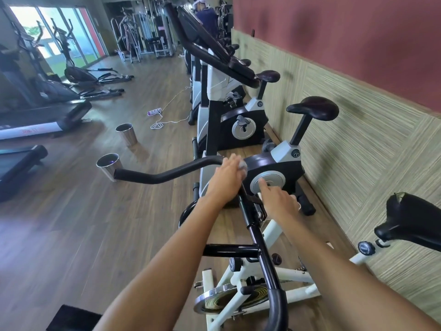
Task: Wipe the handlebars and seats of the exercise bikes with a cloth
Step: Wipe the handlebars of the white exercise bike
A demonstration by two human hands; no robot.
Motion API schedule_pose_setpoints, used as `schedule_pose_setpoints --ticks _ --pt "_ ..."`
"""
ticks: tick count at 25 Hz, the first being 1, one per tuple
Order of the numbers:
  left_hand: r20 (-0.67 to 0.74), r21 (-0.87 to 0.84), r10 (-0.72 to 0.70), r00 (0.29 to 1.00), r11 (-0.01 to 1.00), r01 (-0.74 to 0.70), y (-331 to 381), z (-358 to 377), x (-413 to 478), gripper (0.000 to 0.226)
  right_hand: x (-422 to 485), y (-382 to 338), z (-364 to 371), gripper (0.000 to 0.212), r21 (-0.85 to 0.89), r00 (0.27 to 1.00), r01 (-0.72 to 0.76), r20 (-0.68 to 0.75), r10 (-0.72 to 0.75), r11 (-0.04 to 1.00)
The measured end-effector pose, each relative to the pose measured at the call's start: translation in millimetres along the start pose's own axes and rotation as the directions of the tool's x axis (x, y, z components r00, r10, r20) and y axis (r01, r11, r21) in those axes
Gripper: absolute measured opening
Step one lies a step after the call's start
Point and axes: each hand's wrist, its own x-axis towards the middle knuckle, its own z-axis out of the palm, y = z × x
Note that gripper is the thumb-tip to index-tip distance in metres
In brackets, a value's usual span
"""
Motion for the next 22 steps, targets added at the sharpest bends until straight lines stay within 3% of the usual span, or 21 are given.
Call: schedule_pose_setpoints --ticks 2,3,6,9,12,17,20,22 --pt "0.24 0.254 0.042 0.97 0.961 -0.105 -7.5 11.6 9.1 0.04 2.7 -1.0 -1.4 0.066 0.007 1.0 -0.003 0.006 0.003 1.0" --pt "0.279 0.335 0.068 0.958 0.928 -0.163 -12.6 18.9 6.2 0.045 3.2 -0.8 -2.1 0.062 -0.002 1.0 0.017 0.011 -0.017 1.0" --pt "0.27 0.303 0.203 0.941 0.91 -0.283 -27.9 26.1 -12.2 0.05 3.6 1.4 -0.2 0.045 -0.011 0.995 0.097 0.001 -0.097 0.995" --pt "0.278 0.248 0.161 0.947 0.941 -0.232 -35.9 16.1 -3.3 0.051 3.0 3.4 4.1 0.037 0.057 0.997 0.068 -0.028 -0.067 0.996" --pt "0.239 0.238 0.073 0.968 0.962 -0.131 -32.5 17.2 9.3 0.052 4.5 0.1 0.1 0.045 0.025 0.998 0.066 0.002 -0.066 0.998" --pt "0.235 0.273 0.185 0.954 0.93 -0.247 -37.5 19.5 -17.6 0.05 -0.4 -2.3 -2.4 0.044 -0.045 0.996 0.08 0.042 -0.078 0.996" --pt "0.232 0.285 0.074 0.97 0.948 -0.141 -24.5 13.1 0.2 0.05 -3.3 -4.7 -8.3 0.048 -0.071 0.996 0.067 0.068 -0.063 0.995" --pt "0.219 0.256 0.016 0.975 0.964 -0.073 -14.9 12.5 8.1 0.045 -4.1 -5.0 -12.7 0.054 0.037 0.992 0.008 0.127 -0.013 0.999"
